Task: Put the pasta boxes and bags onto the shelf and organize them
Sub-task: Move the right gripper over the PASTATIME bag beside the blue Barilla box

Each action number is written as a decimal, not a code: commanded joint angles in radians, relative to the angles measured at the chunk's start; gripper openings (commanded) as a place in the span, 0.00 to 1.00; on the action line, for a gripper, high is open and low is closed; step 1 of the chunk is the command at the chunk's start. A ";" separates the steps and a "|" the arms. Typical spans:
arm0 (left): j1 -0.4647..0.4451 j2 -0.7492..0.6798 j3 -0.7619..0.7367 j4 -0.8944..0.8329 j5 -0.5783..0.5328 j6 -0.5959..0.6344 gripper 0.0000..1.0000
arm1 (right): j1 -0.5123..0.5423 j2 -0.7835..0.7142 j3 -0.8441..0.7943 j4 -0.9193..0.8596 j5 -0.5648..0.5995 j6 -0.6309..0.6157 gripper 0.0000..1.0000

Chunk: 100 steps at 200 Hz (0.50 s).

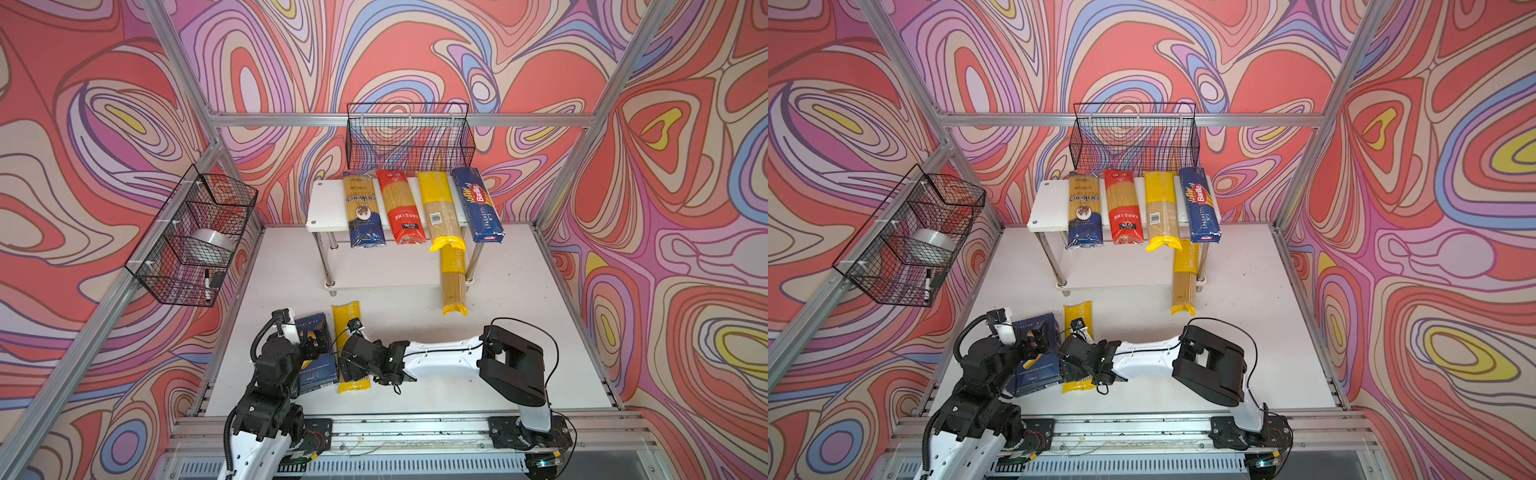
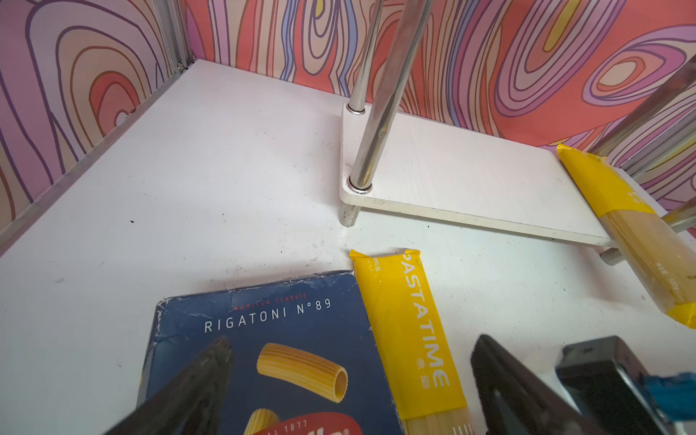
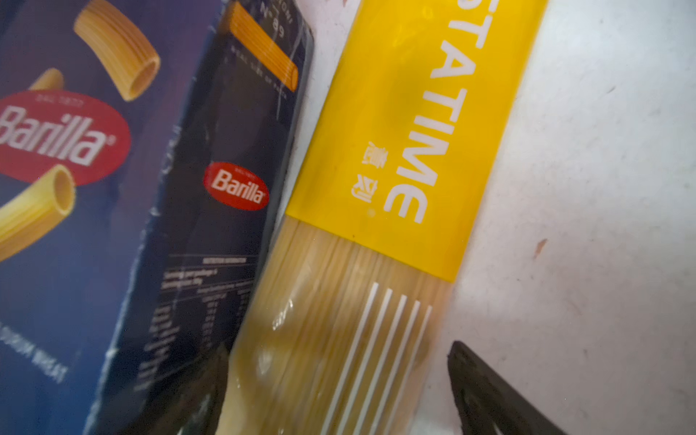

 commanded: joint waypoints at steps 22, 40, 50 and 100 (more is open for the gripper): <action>0.004 0.046 -0.005 -0.001 0.010 0.008 1.00 | 0.005 0.033 0.011 -0.079 0.054 -0.020 0.95; 0.005 0.058 -0.004 0.006 0.016 0.009 1.00 | 0.005 0.028 -0.001 -0.109 0.075 -0.027 0.97; 0.005 0.059 -0.004 0.006 0.016 0.010 1.00 | 0.002 0.016 -0.018 -0.108 0.082 -0.027 0.98; 0.005 0.053 -0.005 0.005 0.015 0.008 1.00 | -0.035 -0.092 -0.175 -0.063 0.037 -0.011 0.98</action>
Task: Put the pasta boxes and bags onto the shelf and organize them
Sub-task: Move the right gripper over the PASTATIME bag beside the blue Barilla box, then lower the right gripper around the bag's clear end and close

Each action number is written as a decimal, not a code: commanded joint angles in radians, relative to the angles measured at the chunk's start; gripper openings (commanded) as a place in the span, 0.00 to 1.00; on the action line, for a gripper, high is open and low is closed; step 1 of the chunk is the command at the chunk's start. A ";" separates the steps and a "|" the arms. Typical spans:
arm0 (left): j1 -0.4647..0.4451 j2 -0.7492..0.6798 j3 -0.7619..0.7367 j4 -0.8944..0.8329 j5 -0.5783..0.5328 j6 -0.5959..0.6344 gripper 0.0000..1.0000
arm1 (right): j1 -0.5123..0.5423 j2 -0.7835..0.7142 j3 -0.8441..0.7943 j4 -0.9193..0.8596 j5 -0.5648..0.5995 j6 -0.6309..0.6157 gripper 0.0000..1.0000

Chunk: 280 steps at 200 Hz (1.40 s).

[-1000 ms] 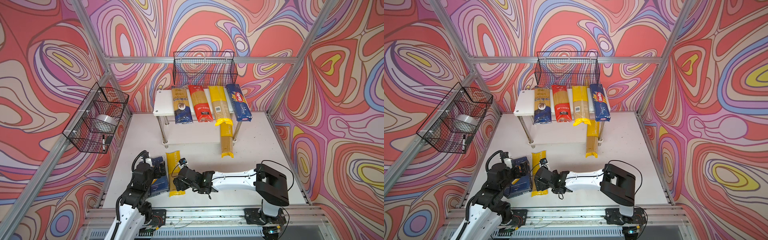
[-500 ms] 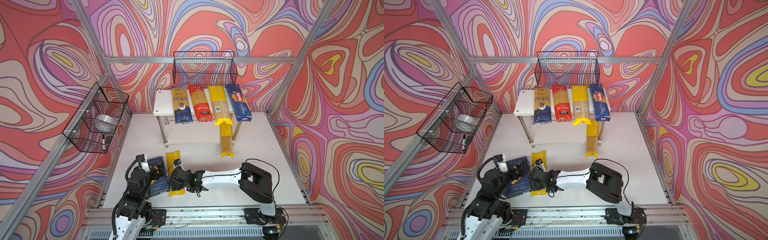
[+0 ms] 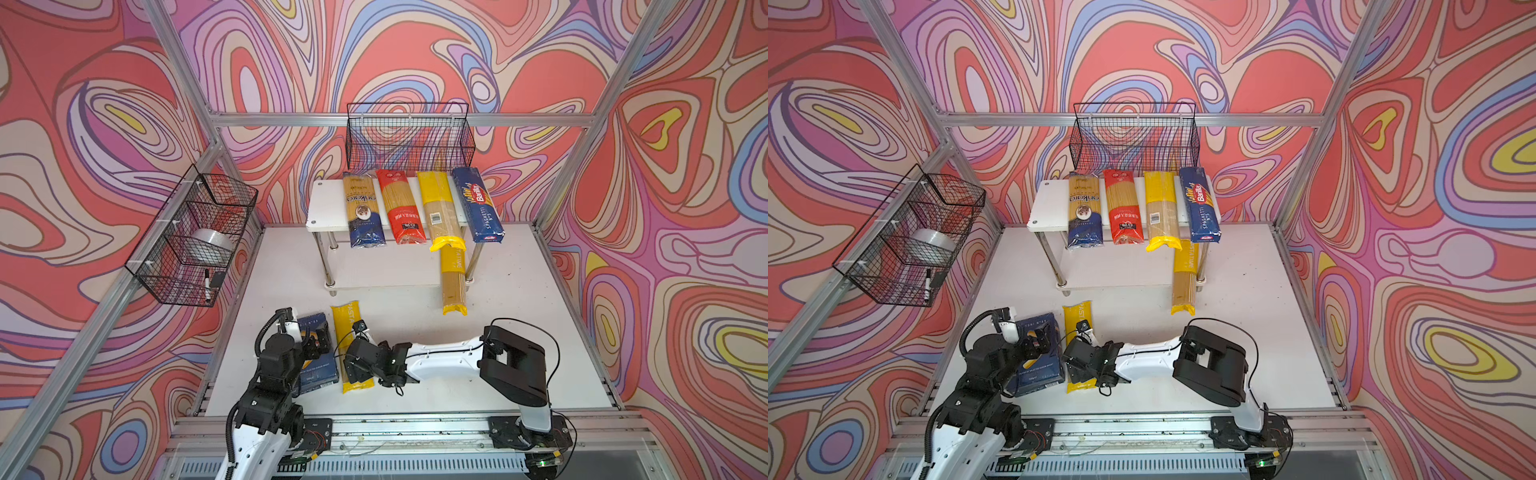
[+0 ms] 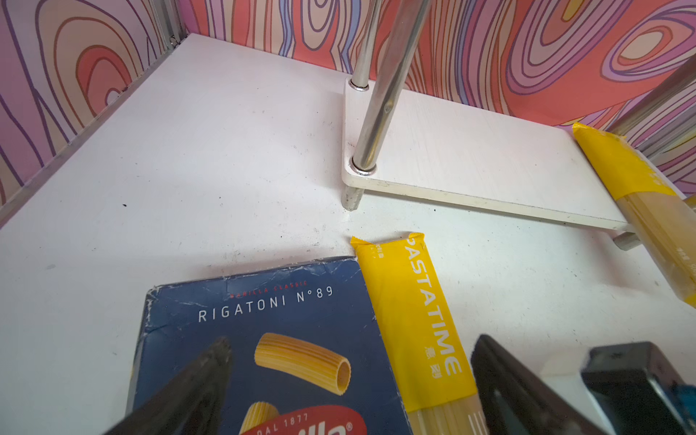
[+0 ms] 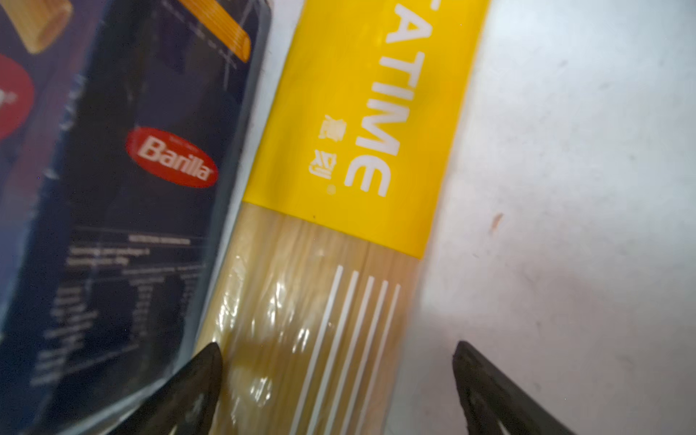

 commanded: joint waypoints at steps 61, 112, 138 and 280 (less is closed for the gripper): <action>0.004 0.011 -0.002 0.010 0.016 0.011 1.00 | -0.051 -0.260 -0.232 0.040 -0.094 -0.179 0.98; 0.005 0.005 -0.004 0.009 0.013 0.010 1.00 | -0.049 -0.134 -0.095 -0.046 -0.132 -0.299 0.98; 0.004 -0.001 -0.004 0.003 0.003 0.007 1.00 | -0.049 -0.119 -0.079 -0.056 -0.088 -0.296 0.98; 0.005 0.016 -0.001 0.010 0.005 0.008 1.00 | -0.049 0.004 -0.046 -0.071 -0.174 -0.286 0.98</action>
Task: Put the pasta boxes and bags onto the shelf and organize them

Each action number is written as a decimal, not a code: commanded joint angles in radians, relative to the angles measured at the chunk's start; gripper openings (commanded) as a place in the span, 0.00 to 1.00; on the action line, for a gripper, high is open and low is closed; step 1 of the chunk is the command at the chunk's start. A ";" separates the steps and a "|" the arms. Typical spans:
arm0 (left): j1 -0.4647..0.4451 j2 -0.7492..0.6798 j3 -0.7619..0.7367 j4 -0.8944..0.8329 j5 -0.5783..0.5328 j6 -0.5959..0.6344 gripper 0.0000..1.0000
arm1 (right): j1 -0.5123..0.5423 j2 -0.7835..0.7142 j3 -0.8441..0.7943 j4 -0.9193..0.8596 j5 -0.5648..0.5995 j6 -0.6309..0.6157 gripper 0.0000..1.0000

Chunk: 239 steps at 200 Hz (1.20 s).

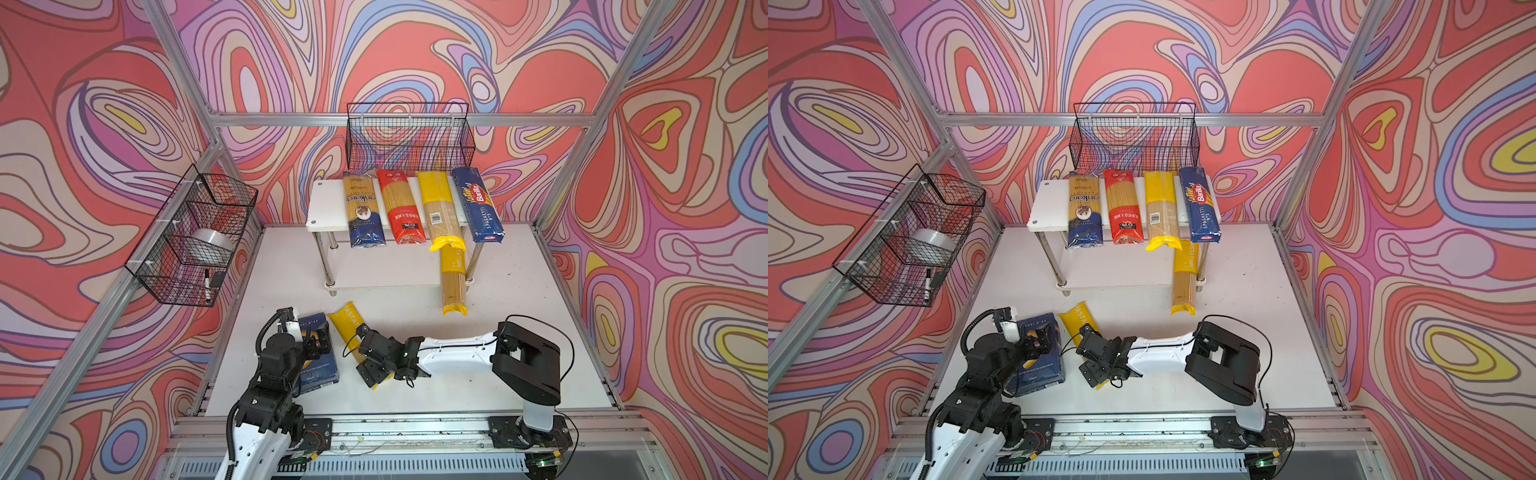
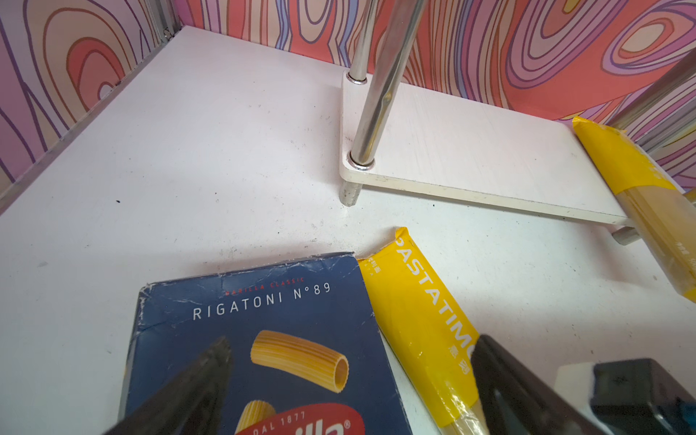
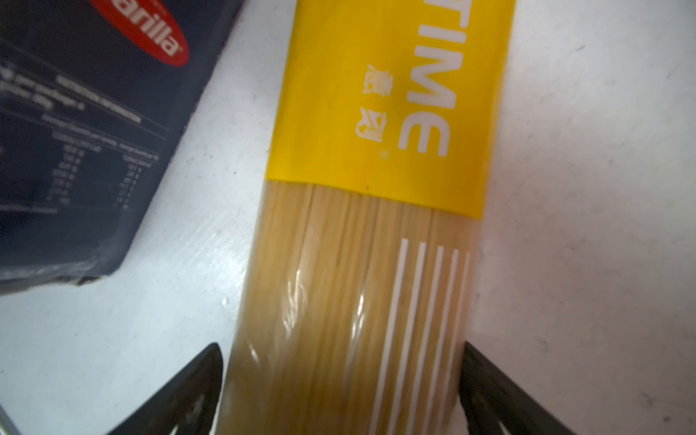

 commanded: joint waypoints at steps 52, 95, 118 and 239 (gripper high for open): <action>0.005 0.002 -0.001 0.009 -0.004 0.008 1.00 | 0.003 0.064 -0.016 -0.012 -0.054 0.028 0.97; 0.005 0.004 -0.001 0.011 -0.003 0.009 1.00 | 0.003 0.054 -0.048 0.036 -0.079 0.040 0.86; 0.005 0.003 -0.001 0.009 -0.004 0.008 1.00 | 0.003 0.057 -0.049 0.034 -0.082 0.044 0.77; 0.005 0.019 0.001 0.014 -0.006 0.008 1.00 | 0.003 0.026 -0.003 0.005 -0.066 0.131 0.44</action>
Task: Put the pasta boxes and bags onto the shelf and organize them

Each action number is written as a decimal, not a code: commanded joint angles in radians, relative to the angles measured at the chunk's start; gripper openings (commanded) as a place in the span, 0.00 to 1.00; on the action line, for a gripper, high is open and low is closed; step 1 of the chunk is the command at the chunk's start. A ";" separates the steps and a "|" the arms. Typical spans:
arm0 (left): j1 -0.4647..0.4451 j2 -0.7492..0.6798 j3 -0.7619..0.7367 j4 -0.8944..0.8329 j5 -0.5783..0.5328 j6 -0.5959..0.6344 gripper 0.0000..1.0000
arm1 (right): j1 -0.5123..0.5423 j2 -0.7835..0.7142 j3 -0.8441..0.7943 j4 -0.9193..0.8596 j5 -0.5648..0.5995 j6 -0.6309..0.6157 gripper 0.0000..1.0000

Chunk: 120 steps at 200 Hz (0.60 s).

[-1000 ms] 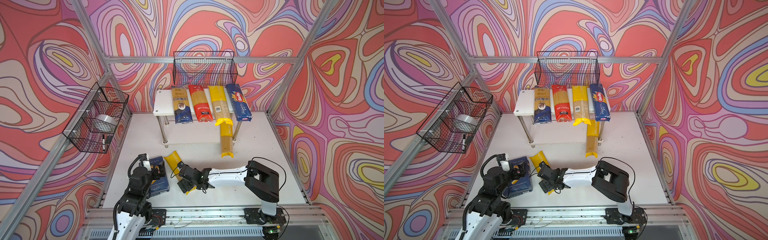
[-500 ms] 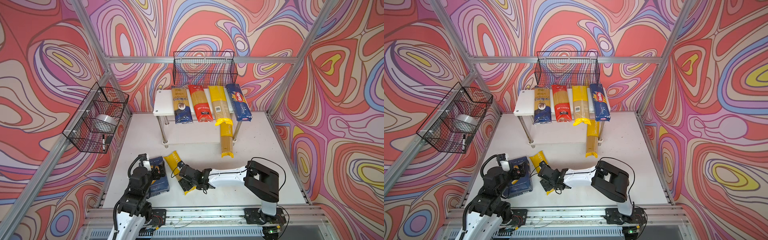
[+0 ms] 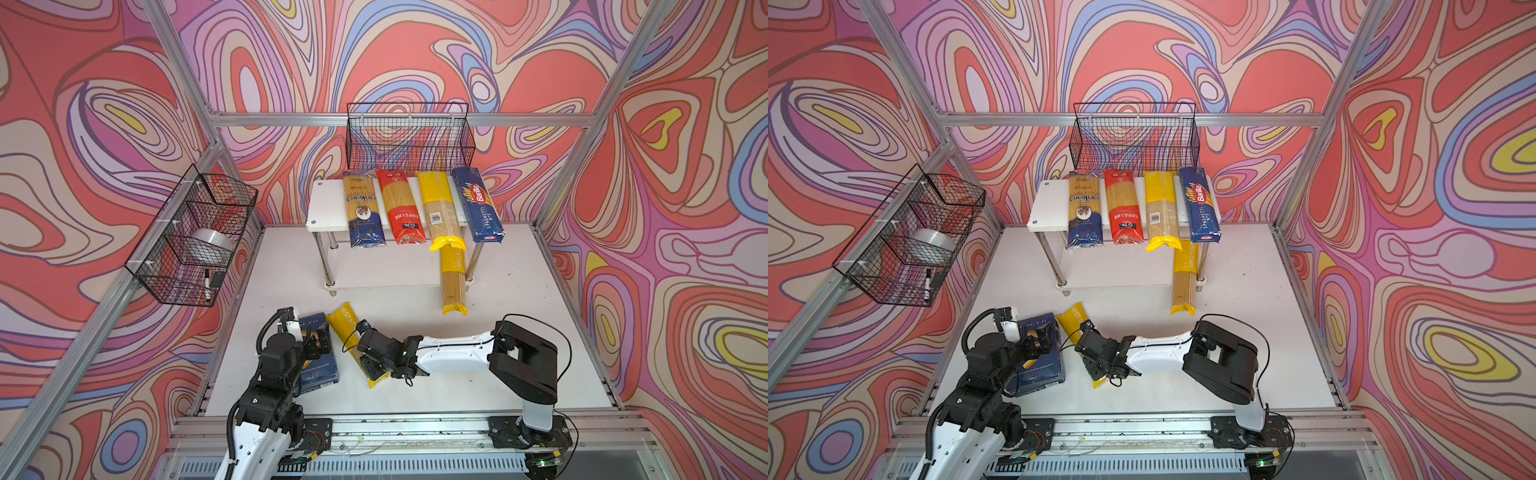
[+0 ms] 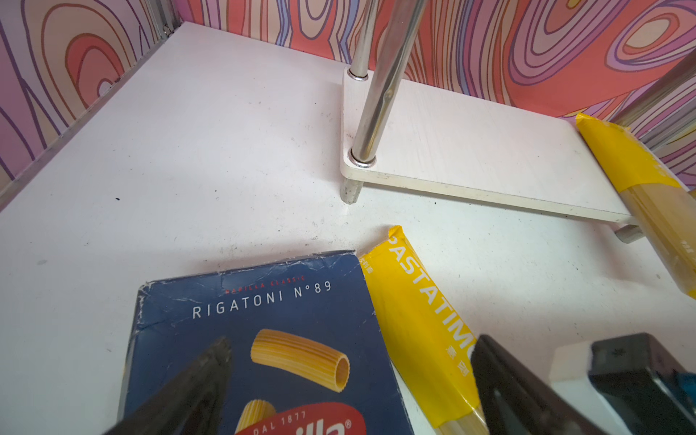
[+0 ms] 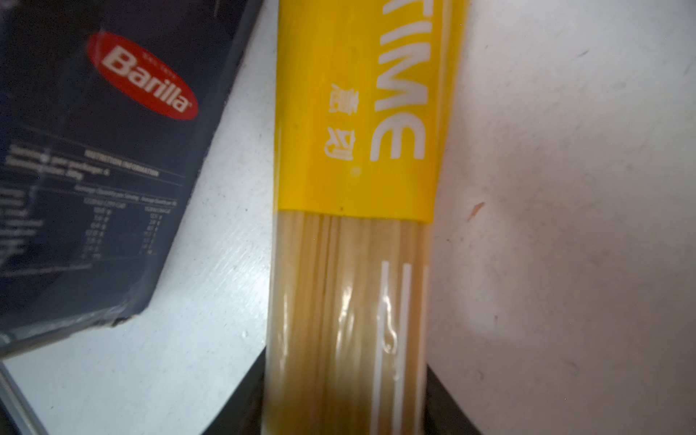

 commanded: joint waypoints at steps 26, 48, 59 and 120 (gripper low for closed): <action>0.004 0.014 0.002 0.020 -0.004 0.008 1.00 | 0.008 -0.005 -0.012 -0.033 -0.048 0.058 0.36; 0.004 0.029 0.006 0.025 0.000 0.009 1.00 | 0.008 -0.030 -0.031 -0.010 -0.040 0.092 0.30; 0.004 0.035 0.007 0.026 0.003 0.011 1.00 | 0.008 -0.048 -0.048 0.015 -0.038 0.108 0.23; 0.005 0.022 0.004 0.024 0.003 0.009 1.00 | 0.008 -0.149 -0.106 0.068 0.014 0.135 0.03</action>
